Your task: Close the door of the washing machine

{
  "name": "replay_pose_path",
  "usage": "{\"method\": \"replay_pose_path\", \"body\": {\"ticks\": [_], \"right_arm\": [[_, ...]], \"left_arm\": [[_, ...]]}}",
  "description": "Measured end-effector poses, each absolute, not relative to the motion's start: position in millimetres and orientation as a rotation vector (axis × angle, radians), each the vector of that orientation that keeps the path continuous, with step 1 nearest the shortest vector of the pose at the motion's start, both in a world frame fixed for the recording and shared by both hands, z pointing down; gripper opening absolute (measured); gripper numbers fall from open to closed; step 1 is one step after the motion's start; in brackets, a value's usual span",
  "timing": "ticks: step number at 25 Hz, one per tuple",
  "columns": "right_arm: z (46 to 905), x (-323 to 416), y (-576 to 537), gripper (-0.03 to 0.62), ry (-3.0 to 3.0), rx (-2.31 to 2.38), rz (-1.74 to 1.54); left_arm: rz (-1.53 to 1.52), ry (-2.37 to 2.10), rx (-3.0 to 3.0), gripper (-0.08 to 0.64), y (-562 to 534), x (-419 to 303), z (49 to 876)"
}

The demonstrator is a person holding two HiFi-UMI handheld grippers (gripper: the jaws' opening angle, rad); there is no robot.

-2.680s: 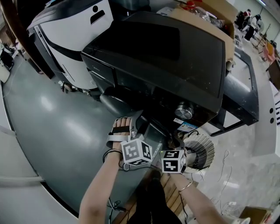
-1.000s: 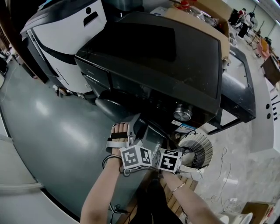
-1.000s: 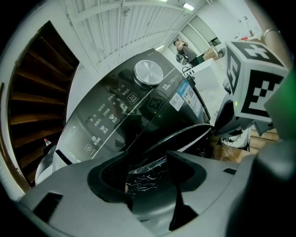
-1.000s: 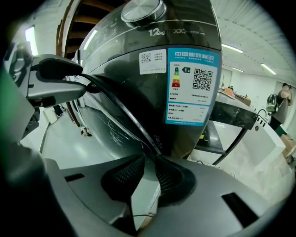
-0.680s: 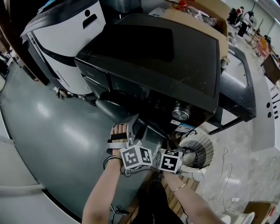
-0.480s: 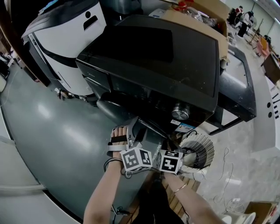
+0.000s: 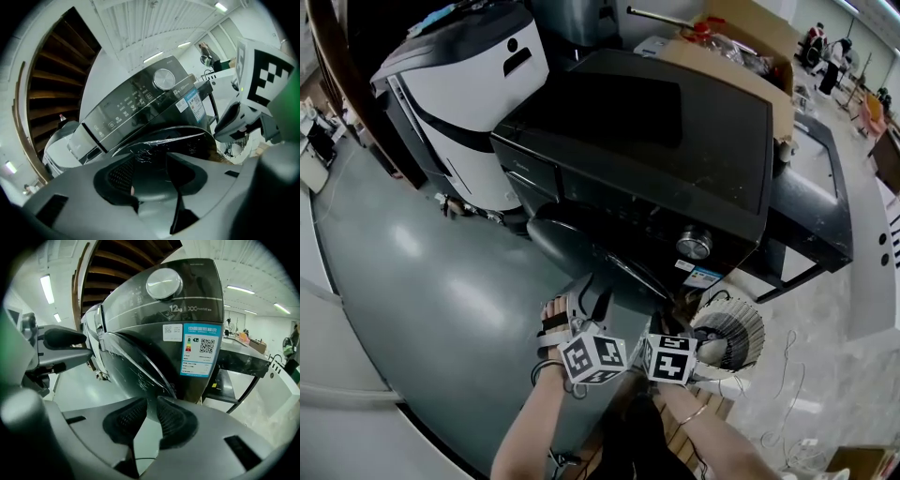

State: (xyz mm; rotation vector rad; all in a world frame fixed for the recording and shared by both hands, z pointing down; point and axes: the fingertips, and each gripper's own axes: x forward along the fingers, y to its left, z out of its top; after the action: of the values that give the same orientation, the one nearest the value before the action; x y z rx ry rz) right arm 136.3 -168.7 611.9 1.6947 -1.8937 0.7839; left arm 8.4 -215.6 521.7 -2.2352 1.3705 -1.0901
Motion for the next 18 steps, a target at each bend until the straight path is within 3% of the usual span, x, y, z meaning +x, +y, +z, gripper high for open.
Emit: {"method": "replay_pose_path", "body": {"ticks": [18], "right_arm": [[508, 103, -79, 0.014, -2.151, 1.592, 0.64]], "left_arm": [[-0.919, 1.917, -2.366, 0.121, -85, -49, 481]]}}
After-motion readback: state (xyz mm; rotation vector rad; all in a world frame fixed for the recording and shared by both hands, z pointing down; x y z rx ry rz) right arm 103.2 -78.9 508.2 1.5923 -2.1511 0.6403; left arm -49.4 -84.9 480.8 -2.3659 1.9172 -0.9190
